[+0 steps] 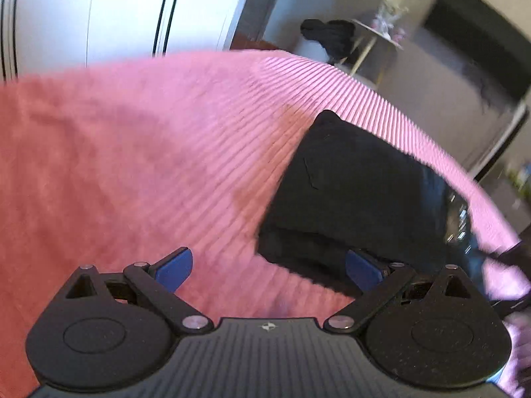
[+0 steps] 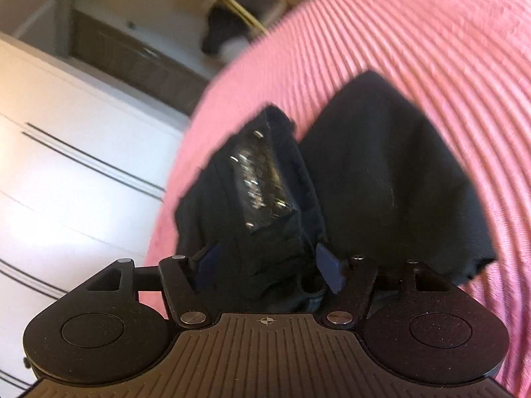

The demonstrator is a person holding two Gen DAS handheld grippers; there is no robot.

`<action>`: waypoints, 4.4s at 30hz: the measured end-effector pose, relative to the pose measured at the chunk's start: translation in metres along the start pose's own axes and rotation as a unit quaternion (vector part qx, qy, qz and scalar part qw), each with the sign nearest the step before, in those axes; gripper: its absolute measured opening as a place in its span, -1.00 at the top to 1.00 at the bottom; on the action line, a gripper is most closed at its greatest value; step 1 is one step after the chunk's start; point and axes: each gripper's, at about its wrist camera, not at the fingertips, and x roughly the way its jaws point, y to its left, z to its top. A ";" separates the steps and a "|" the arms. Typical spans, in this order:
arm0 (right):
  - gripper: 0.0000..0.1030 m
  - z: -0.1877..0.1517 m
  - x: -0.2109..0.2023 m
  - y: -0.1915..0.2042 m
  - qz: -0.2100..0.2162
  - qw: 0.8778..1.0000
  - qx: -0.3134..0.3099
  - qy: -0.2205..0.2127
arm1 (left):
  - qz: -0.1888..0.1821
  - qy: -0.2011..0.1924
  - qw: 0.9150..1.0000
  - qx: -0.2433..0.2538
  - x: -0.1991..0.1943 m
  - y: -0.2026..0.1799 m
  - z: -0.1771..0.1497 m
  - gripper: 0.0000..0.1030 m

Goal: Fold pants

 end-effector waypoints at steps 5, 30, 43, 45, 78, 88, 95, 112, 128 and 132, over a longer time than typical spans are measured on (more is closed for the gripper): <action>-0.34 0.005 0.029 -0.015 0.021 0.998 0.046 0.041 | 0.008 0.027 0.999 -0.040 0.016 0.012 -0.008 -0.92; 0.37 -0.020 0.035 0.101 -0.030 0.979 -0.201 0.003 | 0.006 0.058 0.998 -0.038 0.030 0.014 -0.008 -0.92; 0.41 -0.016 -0.056 0.161 0.015 0.959 -0.262 -0.107 | 0.049 0.081 0.996 -0.001 0.037 0.003 -0.012 -0.92; 0.41 -0.014 -0.066 0.155 0.007 0.960 -0.258 -0.112 | 0.053 0.081 0.995 -0.002 0.037 0.005 -0.011 -0.92; -0.35 -0.069 -0.083 -0.068 0.008 0.977 0.195 -0.090 | -0.018 0.046 0.999 0.007 0.014 -0.010 -0.007 -0.92; -0.33 -0.056 -0.048 -0.086 0.079 0.953 0.266 -0.123 | -0.120 0.087 0.978 -0.144 0.032 -0.009 -0.014 -0.92; 0.36 -0.035 -0.051 -0.057 0.035 0.975 0.179 -0.130 | -0.105 0.070 0.983 -0.135 0.039 -0.031 -0.006 -0.92; -0.06 -0.021 -0.117 -0.043 0.026 0.996 -0.020 -0.080 | -0.033 0.057 0.998 0.021 0.061 -0.059 0.030 -0.92; 0.50 0.038 0.019 0.093 -0.117 0.951 -0.260 -0.116 | 0.018 -0.019 0.979 0.203 0.129 -0.172 0.071 -0.92; 0.59 0.047 0.060 0.085 -0.180 0.930 -0.293 -0.130 | 0.035 -0.023 0.971 0.234 0.172 -0.196 0.080 -0.92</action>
